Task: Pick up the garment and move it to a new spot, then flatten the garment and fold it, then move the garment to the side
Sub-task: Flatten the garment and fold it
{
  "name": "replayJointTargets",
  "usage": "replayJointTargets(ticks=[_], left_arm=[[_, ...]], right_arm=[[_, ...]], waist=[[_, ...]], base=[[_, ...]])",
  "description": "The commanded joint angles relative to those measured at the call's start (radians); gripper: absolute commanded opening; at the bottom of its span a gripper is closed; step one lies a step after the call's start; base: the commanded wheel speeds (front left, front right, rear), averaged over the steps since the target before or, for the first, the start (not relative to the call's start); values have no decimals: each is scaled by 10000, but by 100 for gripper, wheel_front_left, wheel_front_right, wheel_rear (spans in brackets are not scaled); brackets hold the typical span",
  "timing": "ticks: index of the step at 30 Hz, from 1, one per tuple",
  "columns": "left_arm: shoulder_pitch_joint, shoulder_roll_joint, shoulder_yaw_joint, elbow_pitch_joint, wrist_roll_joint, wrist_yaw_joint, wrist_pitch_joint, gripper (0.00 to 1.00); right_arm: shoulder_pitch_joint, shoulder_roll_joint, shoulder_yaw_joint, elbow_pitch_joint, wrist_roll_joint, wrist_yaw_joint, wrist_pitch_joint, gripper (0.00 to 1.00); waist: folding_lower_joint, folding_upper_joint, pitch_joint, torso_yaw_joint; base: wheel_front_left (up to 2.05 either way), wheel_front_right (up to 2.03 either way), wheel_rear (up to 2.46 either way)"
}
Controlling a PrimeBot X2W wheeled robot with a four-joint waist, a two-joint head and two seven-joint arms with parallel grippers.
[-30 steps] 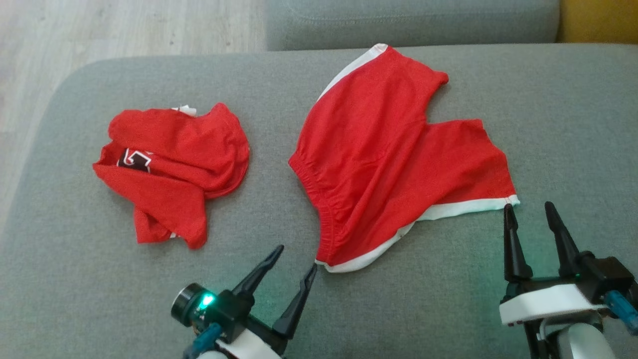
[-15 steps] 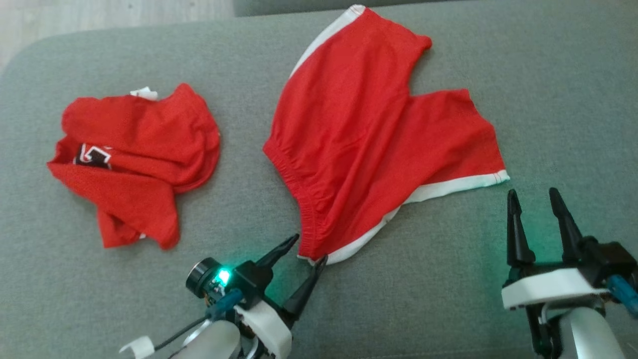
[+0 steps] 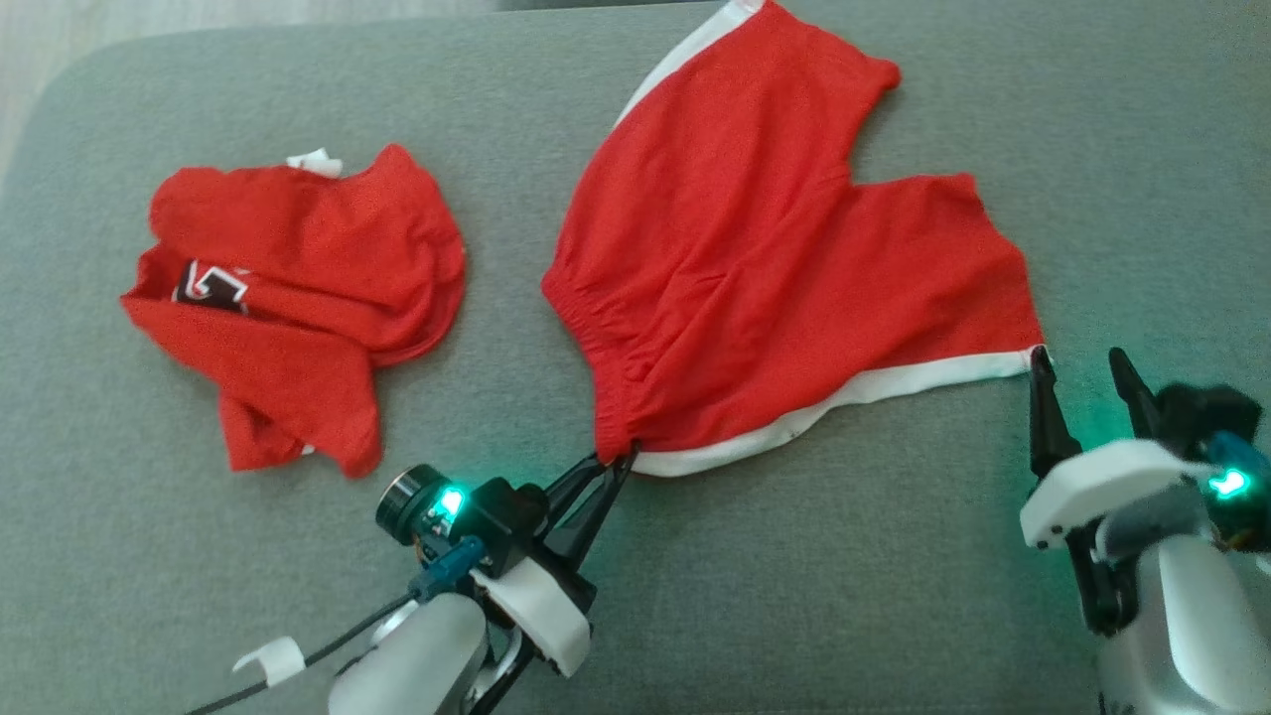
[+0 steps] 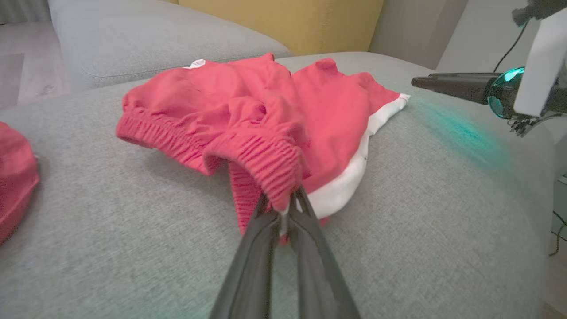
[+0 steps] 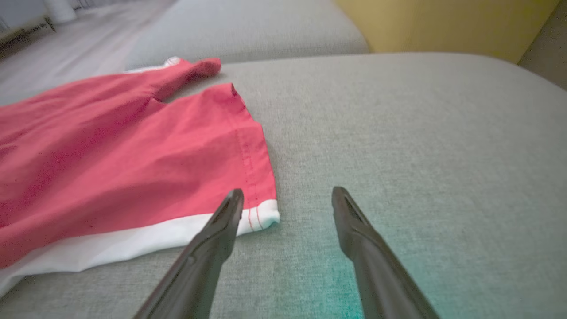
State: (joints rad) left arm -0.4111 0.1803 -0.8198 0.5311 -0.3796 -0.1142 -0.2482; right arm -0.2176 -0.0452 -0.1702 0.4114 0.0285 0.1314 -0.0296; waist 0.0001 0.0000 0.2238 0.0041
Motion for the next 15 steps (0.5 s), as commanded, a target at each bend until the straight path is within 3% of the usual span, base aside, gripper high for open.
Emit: replayJointTargets(ticks=[1,6,12,13,15], left_arm=[[-389,93,316,-305,74,42,-93,0],[-461,22,308,-511,142,33,-117,0],[-557,-114,211,-598,231,15,-128,0],[-563,-116,201,-594,232,11,-129,0],[-552,-71,185,-545,229,2,-130,0]], right_arm=[[-351,-52,184,-170,-145,-7,98,100],[-886,-51,26,655,-903,-7,814,100],[-1178,-51,31,1502,-1331,-7,841,100],[-1194,-51,128,1648,-1307,-7,883,0],[-1194,-51,237,1814,-1445,-7,853,0]], waist=[[-1,0,8,112],[-1,0,91,365],[-1,0,194,532],[-1,0,179,537],[-1,0,106,518]], base=[[0,0,0],[0,0,0],[0,0,0],[0,0,0],[0,0,0]])
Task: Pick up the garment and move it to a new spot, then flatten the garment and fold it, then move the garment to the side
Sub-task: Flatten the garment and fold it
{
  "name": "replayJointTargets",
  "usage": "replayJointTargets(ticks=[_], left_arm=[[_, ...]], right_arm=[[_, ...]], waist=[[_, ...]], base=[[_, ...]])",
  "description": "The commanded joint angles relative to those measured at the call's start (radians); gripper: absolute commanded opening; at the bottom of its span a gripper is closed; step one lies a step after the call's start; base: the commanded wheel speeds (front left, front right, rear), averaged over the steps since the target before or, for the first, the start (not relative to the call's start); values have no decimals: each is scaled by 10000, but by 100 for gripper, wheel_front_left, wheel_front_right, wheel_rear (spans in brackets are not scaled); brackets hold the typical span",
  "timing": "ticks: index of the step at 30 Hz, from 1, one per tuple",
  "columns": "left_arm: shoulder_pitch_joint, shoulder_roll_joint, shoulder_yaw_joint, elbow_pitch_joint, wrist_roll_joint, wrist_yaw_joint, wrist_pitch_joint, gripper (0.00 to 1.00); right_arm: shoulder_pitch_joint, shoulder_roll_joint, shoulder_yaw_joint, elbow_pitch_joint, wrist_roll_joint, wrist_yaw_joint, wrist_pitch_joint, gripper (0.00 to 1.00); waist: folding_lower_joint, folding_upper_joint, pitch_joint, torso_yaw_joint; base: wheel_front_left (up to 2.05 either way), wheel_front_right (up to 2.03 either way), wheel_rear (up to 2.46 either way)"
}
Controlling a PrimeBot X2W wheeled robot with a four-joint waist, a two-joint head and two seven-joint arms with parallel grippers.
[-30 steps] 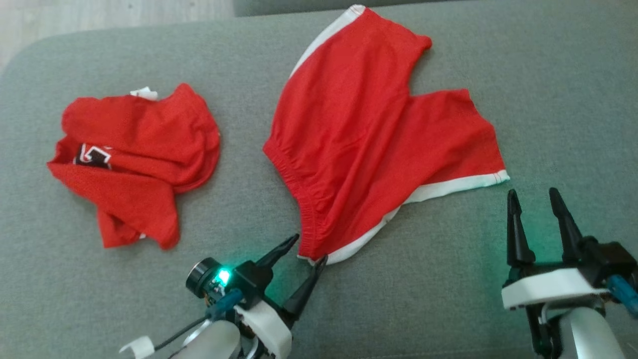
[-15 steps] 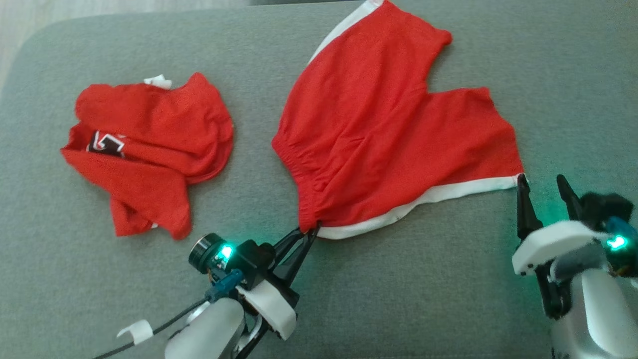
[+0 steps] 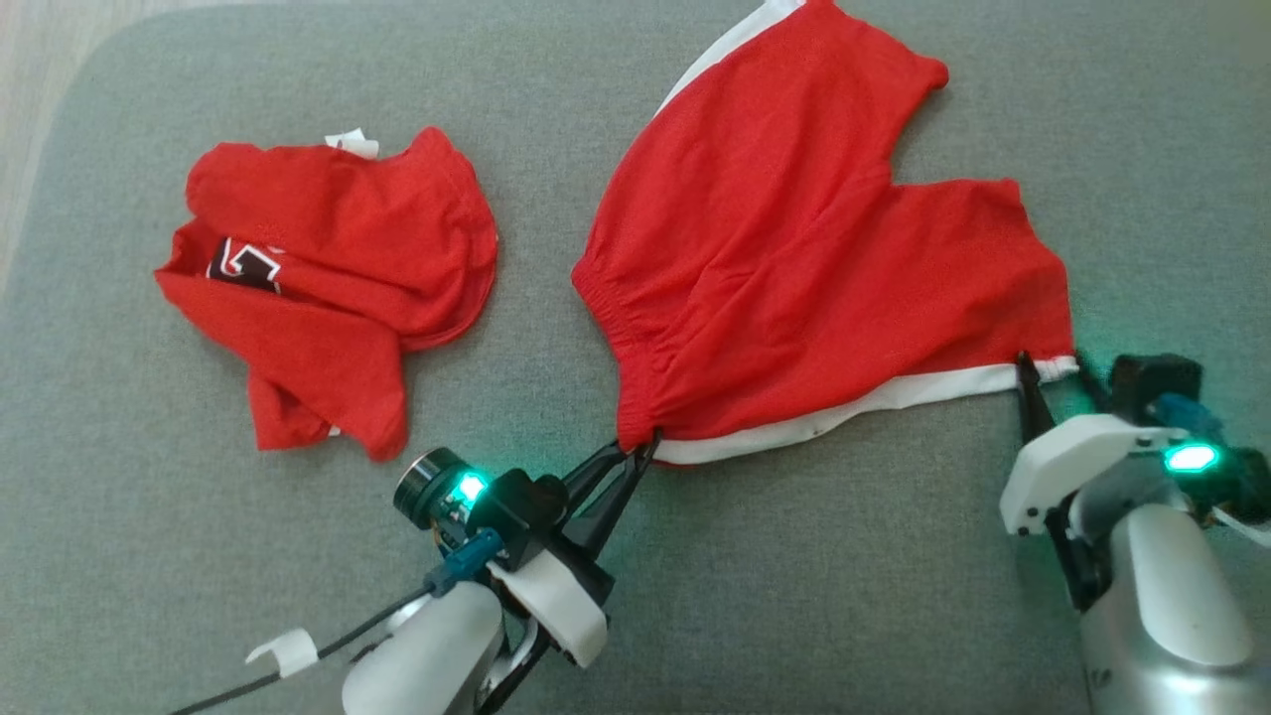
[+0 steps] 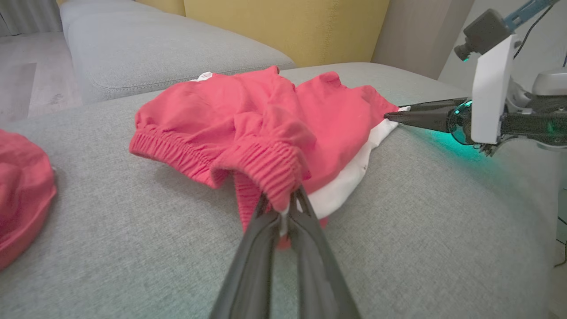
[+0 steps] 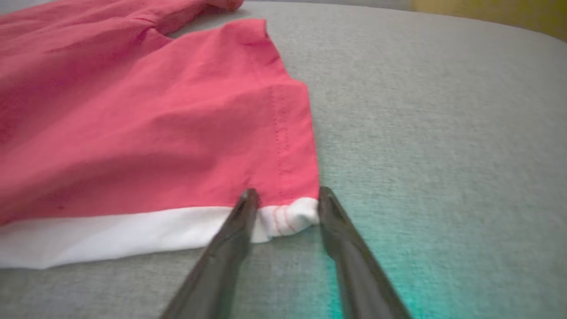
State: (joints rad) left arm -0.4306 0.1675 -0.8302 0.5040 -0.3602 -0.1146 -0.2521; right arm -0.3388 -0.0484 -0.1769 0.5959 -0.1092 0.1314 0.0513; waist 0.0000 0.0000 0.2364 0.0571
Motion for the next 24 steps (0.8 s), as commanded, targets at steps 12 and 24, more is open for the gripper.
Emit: replayJointTargets(ticks=[12,24], left_arm=[[125,401,273,131,-118,191,-76,0],[1367,858,-161,-1129,-450,266,751,0]], right_arm=[[445,-58,-235,-578,440,-7,-839,0],[2276,-514,-534,-3537,1775,-7,-126,0]], waist=[[0,0,-1169,-612],[0,0,-1800,-1341]], base=[[0,0,0],[0,0,0]])
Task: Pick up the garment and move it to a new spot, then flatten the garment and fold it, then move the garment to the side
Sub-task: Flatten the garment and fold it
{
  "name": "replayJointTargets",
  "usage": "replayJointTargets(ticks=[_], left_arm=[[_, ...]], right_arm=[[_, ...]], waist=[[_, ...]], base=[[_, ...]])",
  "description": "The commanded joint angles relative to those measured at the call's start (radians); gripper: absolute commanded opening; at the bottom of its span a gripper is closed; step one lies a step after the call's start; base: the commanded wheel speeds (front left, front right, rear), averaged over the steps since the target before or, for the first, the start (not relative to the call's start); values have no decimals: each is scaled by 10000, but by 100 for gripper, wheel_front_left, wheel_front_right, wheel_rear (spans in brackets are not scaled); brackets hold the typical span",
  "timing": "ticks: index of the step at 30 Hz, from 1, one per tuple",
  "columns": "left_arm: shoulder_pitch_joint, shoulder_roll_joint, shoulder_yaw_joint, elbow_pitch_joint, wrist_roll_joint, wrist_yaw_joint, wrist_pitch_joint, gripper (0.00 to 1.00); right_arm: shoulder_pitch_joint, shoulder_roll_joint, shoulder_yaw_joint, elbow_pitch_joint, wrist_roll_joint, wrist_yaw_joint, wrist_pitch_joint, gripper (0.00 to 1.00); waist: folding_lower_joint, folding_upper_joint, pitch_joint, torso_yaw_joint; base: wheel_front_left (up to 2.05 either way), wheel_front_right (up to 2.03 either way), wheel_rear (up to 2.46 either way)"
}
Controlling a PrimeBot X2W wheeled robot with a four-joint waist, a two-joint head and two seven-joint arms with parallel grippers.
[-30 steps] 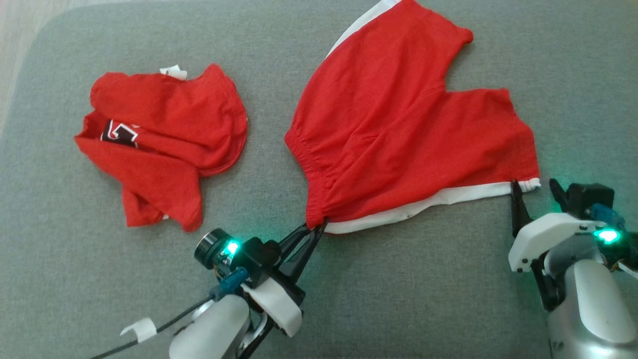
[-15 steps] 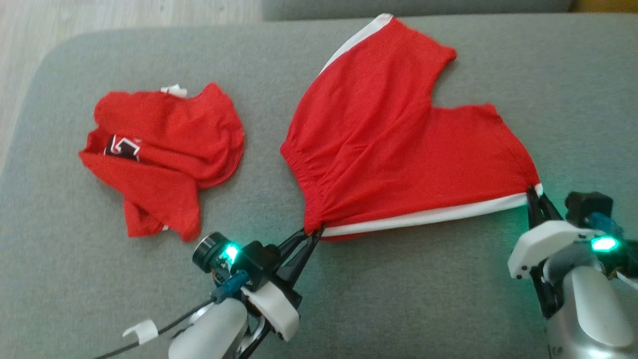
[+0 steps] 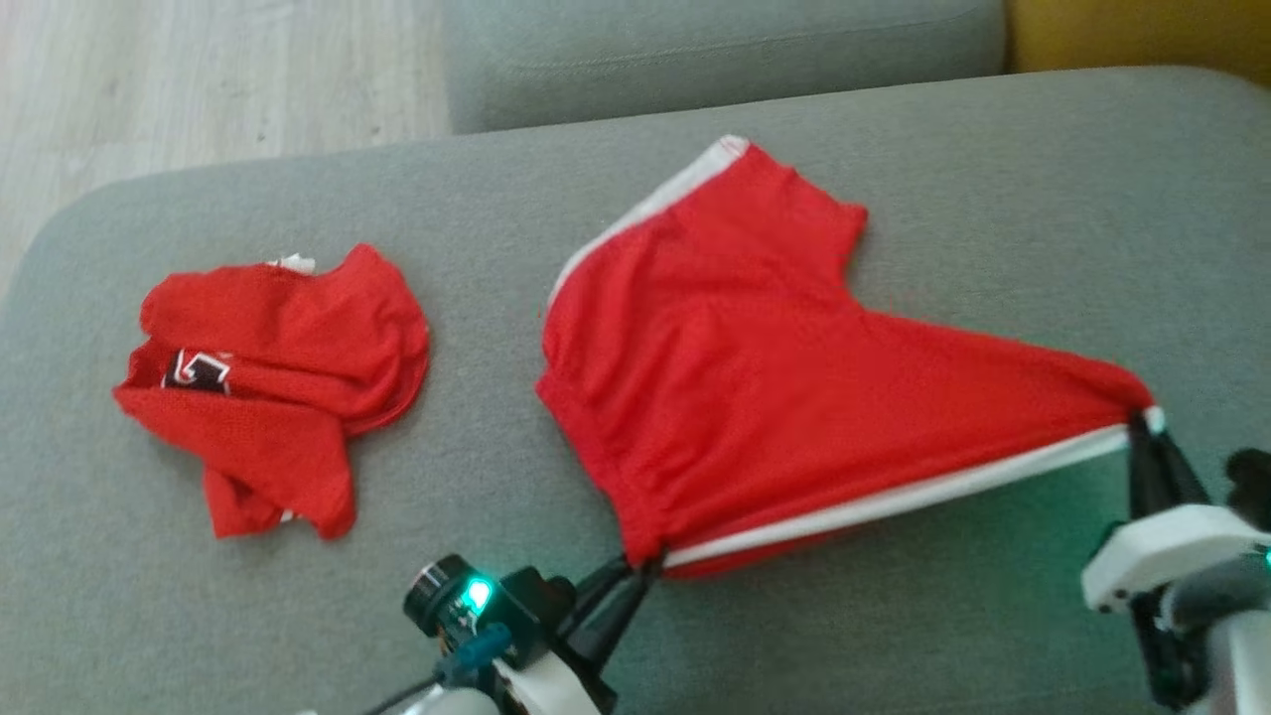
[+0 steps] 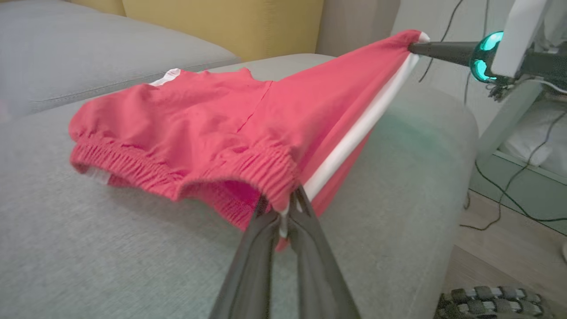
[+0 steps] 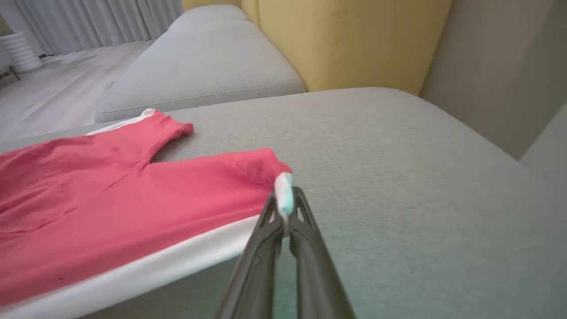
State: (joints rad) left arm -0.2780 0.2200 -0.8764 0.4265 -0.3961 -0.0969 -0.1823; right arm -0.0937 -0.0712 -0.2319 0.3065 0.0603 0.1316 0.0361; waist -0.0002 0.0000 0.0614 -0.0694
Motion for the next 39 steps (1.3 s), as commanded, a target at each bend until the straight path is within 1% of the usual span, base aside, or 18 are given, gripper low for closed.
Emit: replayJointTargets(ticks=[1,4,5,9,13,17,21,26,33,39], left_arm=[[-111,366,282,-511,-100,123,131,0],[-87,424,348,-957,-115,302,186,0],[-87,424,348,-957,-115,302,186,0],[-259,451,494,-1371,-184,459,317,0],[-740,434,653,-1645,-194,518,475,0],[-1399,385,880,-1727,-204,571,634,0],[-2026,404,1027,-1626,-192,572,919,0],[-2915,308,1114,-1424,-231,416,1296,0],[-4117,133,1305,-699,-358,233,1565,0],[-4804,-166,1078,-17,-327,28,1514,0]], right_arm=[[-47,-320,-60,-973,66,-9,92,0],[224,-318,-178,-1879,22,-9,341,0],[224,-318,-178,-1879,22,-9,341,0],[179,-259,-5,-2681,0,-9,709,0],[-429,-338,230,-2934,-134,-9,975,0],[-1592,-542,517,-2691,-548,-9,1285,0],[-3109,-809,1106,-1762,-1035,-9,1630,0],[-4909,-1138,1634,-76,-1452,-9,1797,0],[-6923,-1432,2136,2399,-1761,-9,1570,0],[-8236,-1664,2396,4187,-2149,-9,1168,0]], waist=[[2,0,-38,-79],[2,0,59,-29],[2,0,59,-29],[2,0,265,153],[2,0,659,498],[2,0,1182,846],[2,0,1708,1144],[2,0,2415,1573],[2,0,3205,2049],[2,0,3644,2439]], base=[[0,0,0],[0,0,0],[0,0,0],[0,0,0],[0,0,0],[0,0,0],[0,0,0],[0,0,0],[0,0,0],[0,0,0]])
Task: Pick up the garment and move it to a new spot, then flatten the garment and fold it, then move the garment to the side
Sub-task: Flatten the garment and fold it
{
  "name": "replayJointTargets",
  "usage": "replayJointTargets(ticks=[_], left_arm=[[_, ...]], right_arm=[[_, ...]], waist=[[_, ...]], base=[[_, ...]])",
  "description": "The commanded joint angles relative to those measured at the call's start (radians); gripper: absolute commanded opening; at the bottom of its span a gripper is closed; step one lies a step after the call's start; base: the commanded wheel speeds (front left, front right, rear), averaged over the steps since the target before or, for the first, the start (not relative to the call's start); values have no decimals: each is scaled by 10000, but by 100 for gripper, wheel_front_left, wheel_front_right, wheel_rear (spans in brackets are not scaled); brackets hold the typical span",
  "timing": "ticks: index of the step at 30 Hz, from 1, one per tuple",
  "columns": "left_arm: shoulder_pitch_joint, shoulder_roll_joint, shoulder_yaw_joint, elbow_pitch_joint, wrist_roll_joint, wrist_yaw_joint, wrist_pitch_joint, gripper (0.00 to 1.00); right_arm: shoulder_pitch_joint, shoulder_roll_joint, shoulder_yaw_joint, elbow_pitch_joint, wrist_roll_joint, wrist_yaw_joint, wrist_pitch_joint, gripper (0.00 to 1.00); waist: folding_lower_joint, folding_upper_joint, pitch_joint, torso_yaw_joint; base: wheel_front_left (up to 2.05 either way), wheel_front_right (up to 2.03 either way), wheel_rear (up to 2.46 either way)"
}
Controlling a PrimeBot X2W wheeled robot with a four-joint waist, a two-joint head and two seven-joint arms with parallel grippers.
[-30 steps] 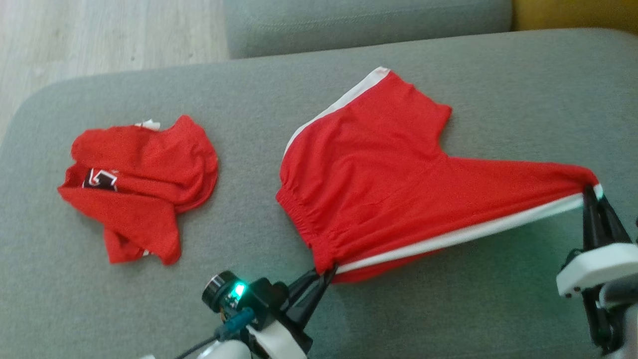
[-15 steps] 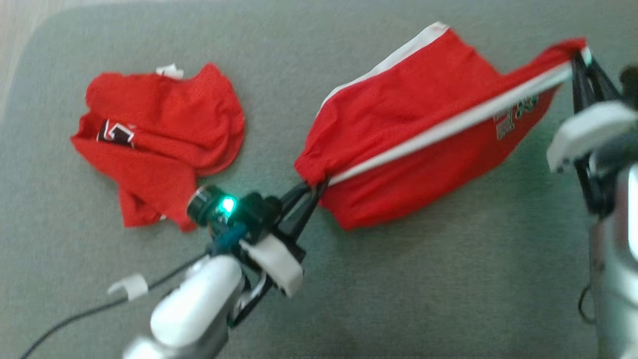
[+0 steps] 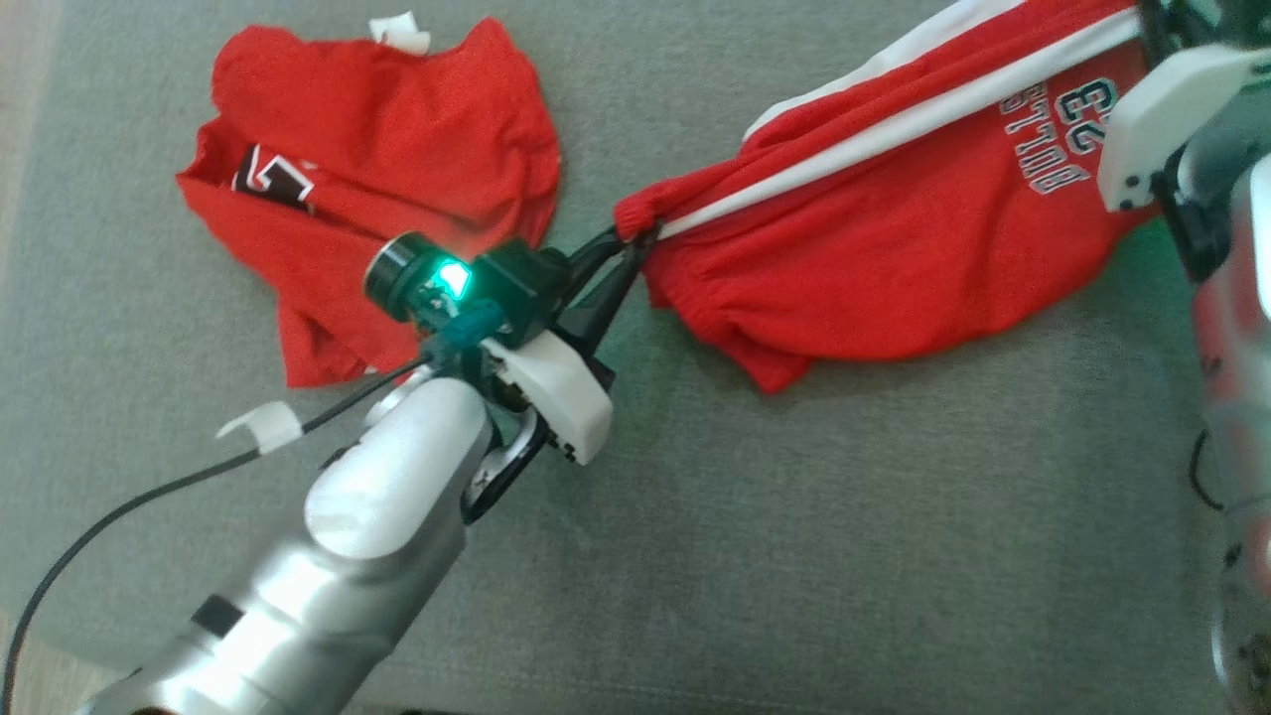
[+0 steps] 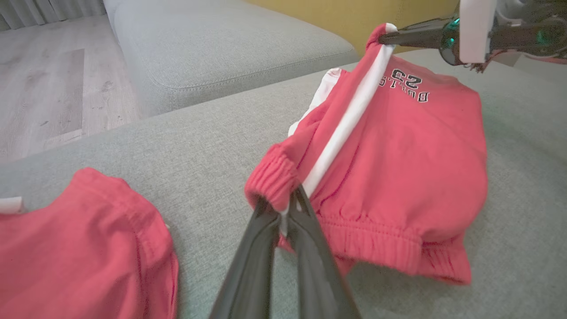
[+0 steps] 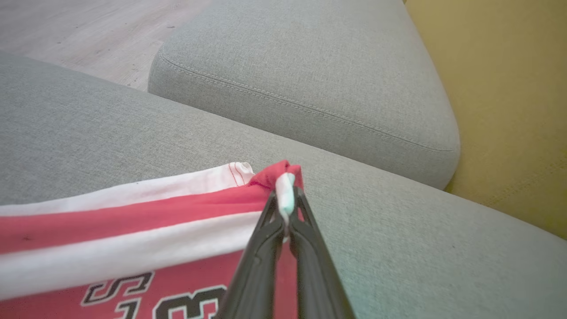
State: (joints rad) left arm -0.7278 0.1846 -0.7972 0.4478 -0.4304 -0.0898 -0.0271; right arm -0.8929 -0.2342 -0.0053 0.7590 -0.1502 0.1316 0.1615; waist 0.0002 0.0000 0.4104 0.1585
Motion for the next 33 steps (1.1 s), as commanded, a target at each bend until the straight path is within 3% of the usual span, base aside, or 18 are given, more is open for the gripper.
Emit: replayJointTargets(ticks=[1,10,11,12,13,14,20,26,30,33], left_arm=[[-372,127,245,-136,5,-68,-67,0],[-851,-354,62,676,-20,-151,-589,0],[-890,-395,72,757,-21,-129,-656,26],[-924,-424,83,836,-1,-78,-742,64],[-943,-443,87,921,13,-43,-818,92],[-949,-447,96,1007,24,-7,-897,100],[-761,-242,406,1440,59,556,-1600,100],[15,240,1299,978,-120,1426,-2262,100],[847,522,1949,82,-143,1892,-2336,100],[1688,647,2520,-863,-38,2134,-2341,100]], right_arm=[[-437,-67,146,-88,-110,-9,-181,0],[-1647,-216,-393,1822,-428,-9,-774,0],[-1735,-274,-537,1945,-514,-9,-878,100],[-1804,-278,-661,2102,-577,-9,-932,100],[-1859,-249,-811,2236,-586,-9,-1037,100],[-1908,-200,-992,2368,-539,-9,-1163,100],[-1920,108,-1622,2987,7,-9,-2333,100],[-1154,494,-815,3037,1030,-9,-3894,100],[-167,844,-268,1907,2098,-9,-4201,100],[1047,1045,11,299,2868,-9,-4225,100]], waist=[[-2,0,212,215],[-2,0,563,604],[-2,0,588,621],[-2,0,595,633],[-2,0,580,636],[-2,0,545,628],[-2,0,-88,432],[-2,0,-1226,-116],[-2,0,-1751,-484],[-2,0,-2056,-708]], base=[[0,0,0],[0,0,0],[0,0,0],[0,0,0],[0,0,0],[0,0,0],[0,0,0],[0,0,0],[0,0,0],[0,0,0]])
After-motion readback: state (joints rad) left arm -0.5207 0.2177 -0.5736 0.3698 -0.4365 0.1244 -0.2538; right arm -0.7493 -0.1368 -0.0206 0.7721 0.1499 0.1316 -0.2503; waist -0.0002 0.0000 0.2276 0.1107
